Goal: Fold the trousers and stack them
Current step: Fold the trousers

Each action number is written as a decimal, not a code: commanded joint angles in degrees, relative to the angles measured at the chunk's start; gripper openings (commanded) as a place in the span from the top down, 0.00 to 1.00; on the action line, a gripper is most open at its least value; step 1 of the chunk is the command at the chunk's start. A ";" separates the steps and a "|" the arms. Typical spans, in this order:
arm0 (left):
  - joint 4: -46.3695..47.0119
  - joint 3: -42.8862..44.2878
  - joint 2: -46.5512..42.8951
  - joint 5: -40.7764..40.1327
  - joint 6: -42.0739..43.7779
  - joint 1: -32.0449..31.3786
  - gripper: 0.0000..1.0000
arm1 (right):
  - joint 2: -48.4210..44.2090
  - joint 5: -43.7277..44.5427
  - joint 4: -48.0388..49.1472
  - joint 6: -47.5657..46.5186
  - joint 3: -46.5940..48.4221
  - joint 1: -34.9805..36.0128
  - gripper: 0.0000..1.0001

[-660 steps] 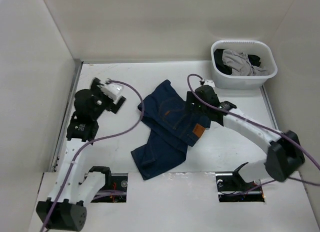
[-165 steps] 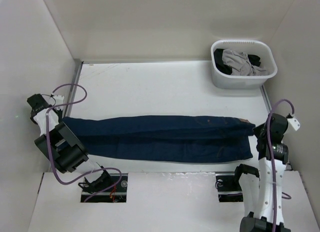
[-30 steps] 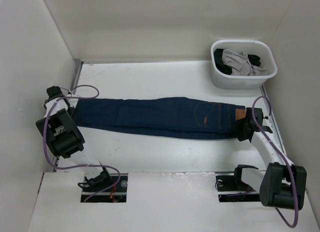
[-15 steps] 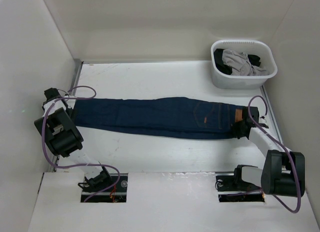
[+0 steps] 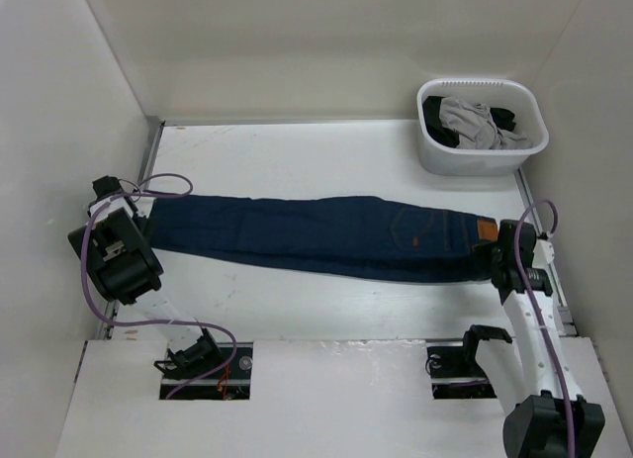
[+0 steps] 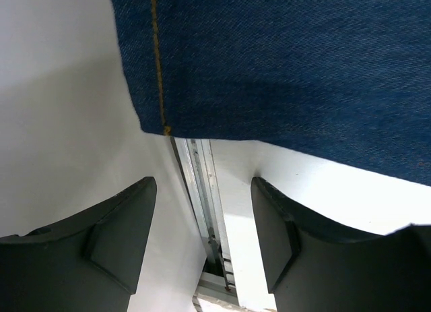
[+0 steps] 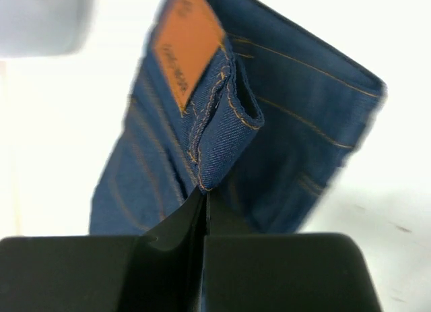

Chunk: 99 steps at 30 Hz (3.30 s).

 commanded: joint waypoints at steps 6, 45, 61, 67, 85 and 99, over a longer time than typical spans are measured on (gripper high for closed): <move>0.88 -0.47 0.35 1.02 -0.49 -0.01 0.42 | -0.97 -1.97 -5.97 7.14 -11.04 -1.13 0.19; -3.34 9.11 4.56 3.66 -7.70 -10.29 0.41 | 5.62 21.13 11.34 -42.75 13.91 20.97 1.00; -2.90 7.27 8.52 2.78 -7.09 -13.28 0.43 | 51.48 22.81 22.07 -41.55 45.27 65.66 1.00; -2.55 7.00 8.70 2.78 -7.08 -13.28 0.43 | 59.94 19.13 21.11 -35.66 50.21 68.65 1.00; -2.46 7.00 8.87 2.78 -7.00 -13.28 0.42 | 57.42 -9.72 21.55 -48.13 48.82 71.38 0.00; -8.25 17.36 -5.88 6.28 -7.87 -20.39 0.40 | 22.33 6.48 30.13 -19.03 7.51 42.65 0.71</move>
